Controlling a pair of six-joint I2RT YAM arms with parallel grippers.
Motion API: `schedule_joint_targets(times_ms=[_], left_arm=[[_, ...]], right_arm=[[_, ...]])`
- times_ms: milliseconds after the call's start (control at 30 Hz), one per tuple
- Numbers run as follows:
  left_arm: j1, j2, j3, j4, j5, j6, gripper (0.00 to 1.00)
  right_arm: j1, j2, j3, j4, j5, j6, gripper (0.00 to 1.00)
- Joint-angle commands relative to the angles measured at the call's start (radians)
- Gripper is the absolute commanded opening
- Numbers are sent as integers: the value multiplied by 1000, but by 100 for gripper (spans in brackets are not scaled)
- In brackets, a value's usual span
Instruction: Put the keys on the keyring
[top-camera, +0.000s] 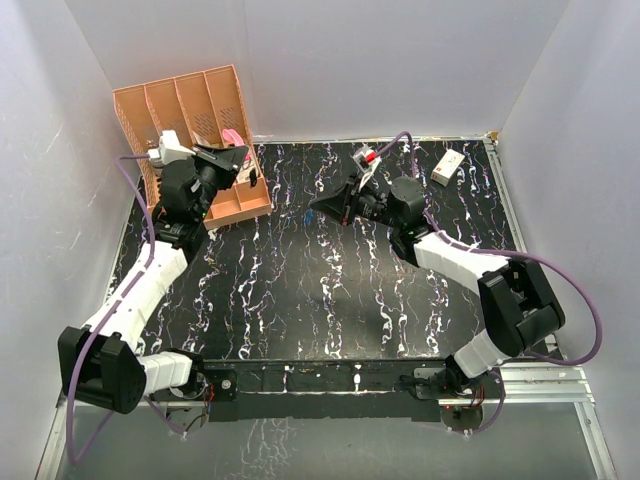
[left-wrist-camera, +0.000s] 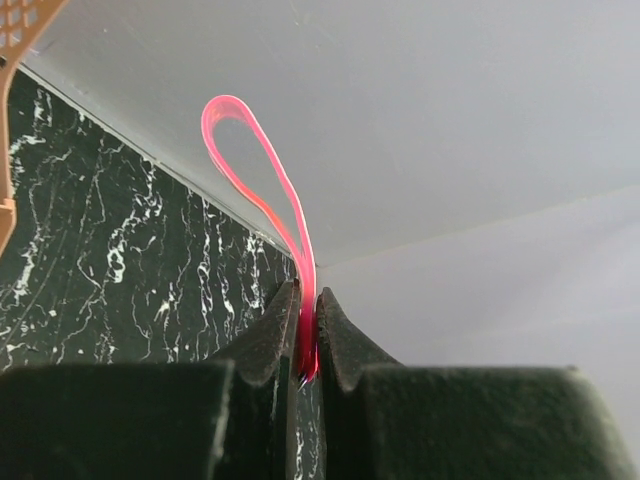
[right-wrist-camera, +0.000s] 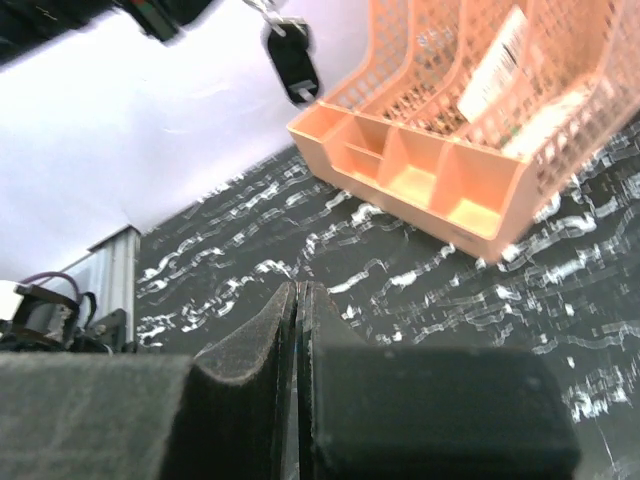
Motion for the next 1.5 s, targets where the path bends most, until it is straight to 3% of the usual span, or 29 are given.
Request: schedule_joint_targets(times_ms=[0, 367, 767, 1467], left_arm=[[-42, 14, 32, 68, 19, -14, 0], [-187, 109, 113, 116, -69, 23, 0], [-331, 189, 106, 281, -301, 107, 0], [-415, 274, 133, 337, -355, 116, 0]], right_arm=[[-27, 38, 9, 337, -158, 159, 0], [-37, 118, 54, 474, -163, 318, 0], [-37, 72, 99, 290, -16, 378, 0], [-40, -19, 121, 162, 113, 361, 0]])
